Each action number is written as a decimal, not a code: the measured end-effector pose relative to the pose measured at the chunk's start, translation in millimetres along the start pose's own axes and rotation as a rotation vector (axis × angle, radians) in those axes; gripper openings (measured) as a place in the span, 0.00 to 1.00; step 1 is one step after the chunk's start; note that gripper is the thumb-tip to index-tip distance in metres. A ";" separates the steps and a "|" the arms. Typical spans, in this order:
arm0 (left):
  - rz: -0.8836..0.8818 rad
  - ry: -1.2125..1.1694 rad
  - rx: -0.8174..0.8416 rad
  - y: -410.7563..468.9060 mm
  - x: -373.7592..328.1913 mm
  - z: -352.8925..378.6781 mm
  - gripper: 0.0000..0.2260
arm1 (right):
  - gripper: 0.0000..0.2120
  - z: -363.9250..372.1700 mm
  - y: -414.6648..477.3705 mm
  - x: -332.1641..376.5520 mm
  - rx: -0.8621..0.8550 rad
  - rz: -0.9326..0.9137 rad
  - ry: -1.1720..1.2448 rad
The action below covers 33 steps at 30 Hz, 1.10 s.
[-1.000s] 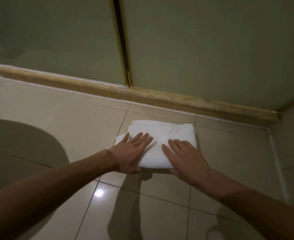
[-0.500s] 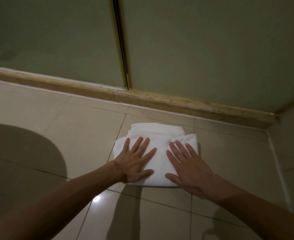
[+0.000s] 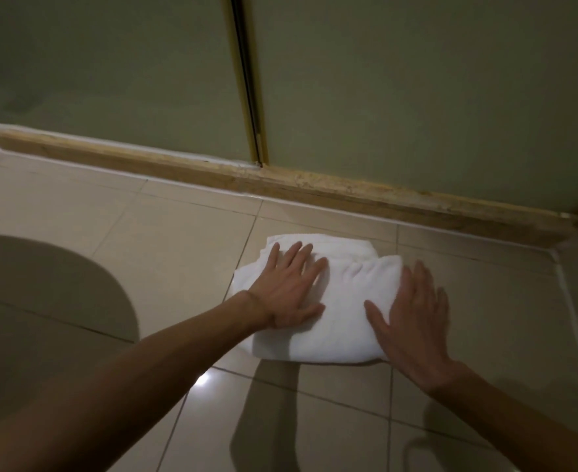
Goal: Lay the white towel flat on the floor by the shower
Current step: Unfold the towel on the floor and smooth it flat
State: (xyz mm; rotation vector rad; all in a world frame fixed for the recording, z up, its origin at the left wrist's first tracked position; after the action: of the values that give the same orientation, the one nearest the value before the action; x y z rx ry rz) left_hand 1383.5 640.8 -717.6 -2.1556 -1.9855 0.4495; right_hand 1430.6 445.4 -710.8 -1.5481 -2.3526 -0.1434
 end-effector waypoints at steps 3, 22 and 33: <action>-0.044 -0.151 0.016 18.5 -4.2 -13.7 0.38 | 0.32 3.2 0.3 -19.3 0.071 0.299 0.228; 0.080 -0.618 -0.081 27.5 -5.1 -88.0 0.10 | 0.10 -14.8 20.1 14.0 0.256 0.226 1.143; 0.010 -0.629 -0.060 7.0 20.8 -105.6 0.32 | 0.14 -33.0 22.5 48.4 0.381 -0.013 1.115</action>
State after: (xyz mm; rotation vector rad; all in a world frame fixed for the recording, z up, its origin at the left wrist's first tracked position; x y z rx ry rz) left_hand 1426.9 668.6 -622.9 -2.2461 -2.2961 1.2083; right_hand 1440.5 488.5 -666.4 -0.8819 -1.3849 -0.4065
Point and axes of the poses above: each hand's wrist, its own y-axis towards the middle knuckle, its own z-axis out of the palm, x = y × z, the point moved 6 cm from there along y, towards the middle knuckle, and after that the axes turned 5 degrees about x, right-handed, at the moved point
